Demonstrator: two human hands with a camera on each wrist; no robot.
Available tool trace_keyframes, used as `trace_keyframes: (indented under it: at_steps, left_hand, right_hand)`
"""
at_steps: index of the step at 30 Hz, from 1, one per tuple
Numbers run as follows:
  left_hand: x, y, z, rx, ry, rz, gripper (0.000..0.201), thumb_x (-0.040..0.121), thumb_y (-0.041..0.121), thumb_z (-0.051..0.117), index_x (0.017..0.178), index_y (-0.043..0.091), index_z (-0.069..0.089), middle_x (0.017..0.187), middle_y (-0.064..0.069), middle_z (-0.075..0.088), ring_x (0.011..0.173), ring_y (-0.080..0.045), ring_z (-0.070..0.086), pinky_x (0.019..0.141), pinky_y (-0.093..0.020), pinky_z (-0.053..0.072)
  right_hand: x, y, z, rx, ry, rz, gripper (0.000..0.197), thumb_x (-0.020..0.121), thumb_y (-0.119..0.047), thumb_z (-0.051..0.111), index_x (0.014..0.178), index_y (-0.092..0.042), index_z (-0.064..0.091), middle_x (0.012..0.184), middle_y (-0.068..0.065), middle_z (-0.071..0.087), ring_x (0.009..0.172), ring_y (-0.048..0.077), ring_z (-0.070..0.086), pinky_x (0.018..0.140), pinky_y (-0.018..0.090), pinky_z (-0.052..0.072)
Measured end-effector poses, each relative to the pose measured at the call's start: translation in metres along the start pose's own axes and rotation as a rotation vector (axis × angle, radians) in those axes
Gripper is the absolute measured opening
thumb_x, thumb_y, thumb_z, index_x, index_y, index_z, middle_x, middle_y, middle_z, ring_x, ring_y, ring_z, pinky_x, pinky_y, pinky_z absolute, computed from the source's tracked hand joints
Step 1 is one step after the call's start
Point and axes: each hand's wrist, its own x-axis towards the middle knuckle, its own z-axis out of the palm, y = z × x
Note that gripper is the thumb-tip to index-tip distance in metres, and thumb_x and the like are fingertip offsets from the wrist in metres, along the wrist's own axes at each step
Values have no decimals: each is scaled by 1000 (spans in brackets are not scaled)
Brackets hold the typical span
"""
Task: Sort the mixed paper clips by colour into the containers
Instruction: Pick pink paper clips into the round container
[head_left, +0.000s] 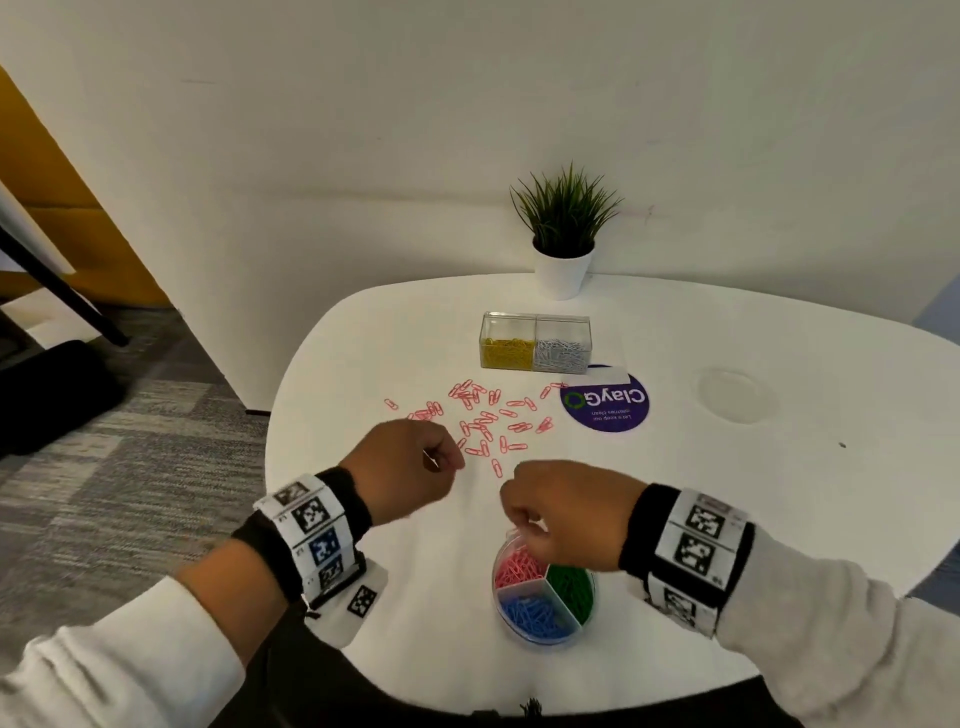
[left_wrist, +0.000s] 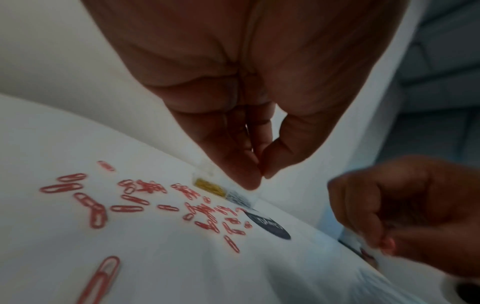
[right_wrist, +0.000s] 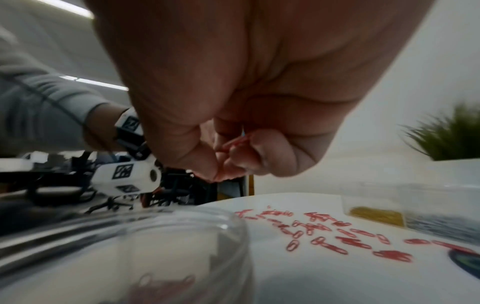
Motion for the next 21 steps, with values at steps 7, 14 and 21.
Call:
trace_keyframes:
  at_steps: [7, 14, 21]
  left_hand:
    - [-26, 17, 21, 264, -146, 270, 21, 97, 23, 55, 112, 30, 68, 107, 14, 66, 93, -5, 58, 82, -18, 43]
    - [-39, 34, 39, 268, -165, 464, 24, 98, 24, 52, 116, 26, 68, 109, 8, 67, 95, -13, 61, 82, -27, 48]
    - [-40, 45, 59, 481, -201, 682, 25, 95, 27, 58, 118, 30, 68, 102, 5, 72, 89, -22, 64, 73, -32, 50]
  right_hand:
    - [-19, 1, 20, 124, 79, 13, 23, 97, -23, 54, 117, -24, 65, 117, -6, 65, 102, 11, 59, 91, 27, 49]
    - [-31, 19, 26, 671, 335, 207, 24, 89, -1, 60, 91, -23, 70, 101, -14, 74, 97, -1, 67, 90, 20, 53]
    - [-36, 60, 20, 484, 442, 400, 18, 90, -11, 62, 86, -28, 67, 90, -14, 70, 83, -1, 63, 72, 8, 45]
